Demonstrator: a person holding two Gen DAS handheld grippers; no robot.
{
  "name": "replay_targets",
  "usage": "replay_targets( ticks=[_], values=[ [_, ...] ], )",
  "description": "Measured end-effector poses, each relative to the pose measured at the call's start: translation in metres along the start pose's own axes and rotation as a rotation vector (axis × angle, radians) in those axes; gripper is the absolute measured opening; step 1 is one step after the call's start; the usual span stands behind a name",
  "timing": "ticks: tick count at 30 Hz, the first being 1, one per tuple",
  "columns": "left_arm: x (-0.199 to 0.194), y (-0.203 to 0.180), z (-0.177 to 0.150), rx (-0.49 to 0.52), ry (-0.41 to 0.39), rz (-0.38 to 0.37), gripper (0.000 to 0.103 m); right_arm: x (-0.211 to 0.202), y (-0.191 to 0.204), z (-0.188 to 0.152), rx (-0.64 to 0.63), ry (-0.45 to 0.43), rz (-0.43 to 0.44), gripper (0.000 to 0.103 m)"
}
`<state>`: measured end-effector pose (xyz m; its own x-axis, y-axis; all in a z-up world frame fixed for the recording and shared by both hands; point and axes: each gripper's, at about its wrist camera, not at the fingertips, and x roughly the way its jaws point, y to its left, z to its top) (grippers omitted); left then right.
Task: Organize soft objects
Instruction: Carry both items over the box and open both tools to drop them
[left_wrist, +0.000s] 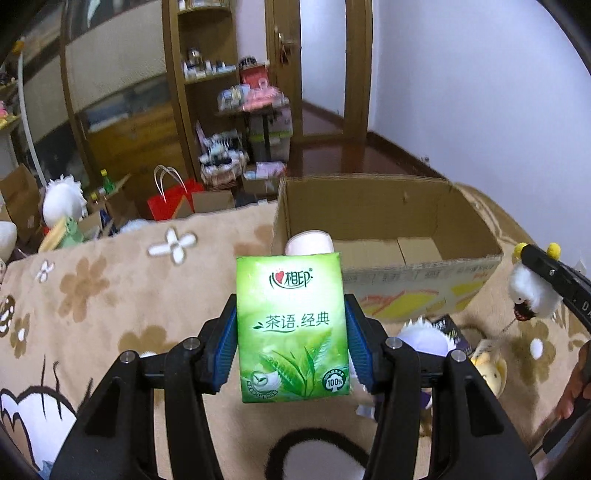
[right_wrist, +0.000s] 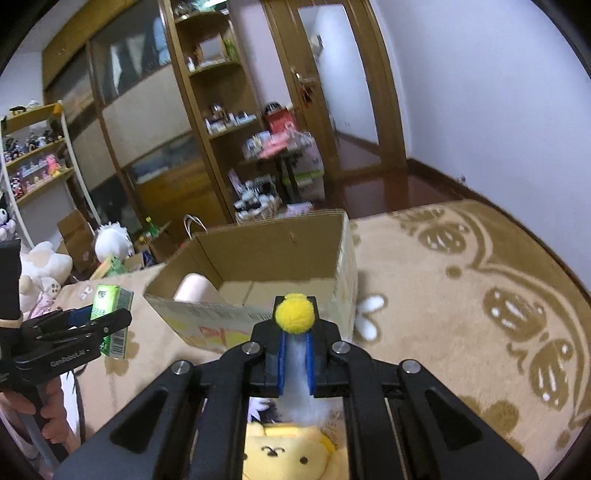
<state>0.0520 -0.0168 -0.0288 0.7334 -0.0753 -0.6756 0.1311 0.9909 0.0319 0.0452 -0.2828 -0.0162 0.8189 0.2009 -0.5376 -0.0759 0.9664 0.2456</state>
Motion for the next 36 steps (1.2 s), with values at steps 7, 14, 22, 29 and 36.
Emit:
replay_targets(
  ticks=[7, 14, 22, 29, 36],
  values=[
    [-0.011, 0.003, 0.012, 0.014, -0.066, 0.003, 0.052, -0.018, 0.014, 0.021, -0.049, -0.087, 0.028, 0.009],
    [-0.023, -0.006, 0.028, 0.064, -0.149, 0.011, 0.052, -0.029, 0.027, 0.046, -0.109, -0.152, 0.051, 0.009],
    [-0.018, -0.015, 0.049, 0.063, -0.205, 0.034, 0.052, -0.033, 0.034, 0.076, -0.122, -0.217, 0.06, 0.009],
    [-0.013, -0.021, 0.067, 0.075, -0.239, 0.035, 0.052, -0.027, 0.035, 0.1, -0.096, -0.273, 0.049, 0.009],
    [0.0, -0.018, 0.083, 0.048, -0.237, 0.02, 0.052, -0.013, 0.036, 0.109, -0.09, -0.275, 0.069, 0.01]
  ],
)
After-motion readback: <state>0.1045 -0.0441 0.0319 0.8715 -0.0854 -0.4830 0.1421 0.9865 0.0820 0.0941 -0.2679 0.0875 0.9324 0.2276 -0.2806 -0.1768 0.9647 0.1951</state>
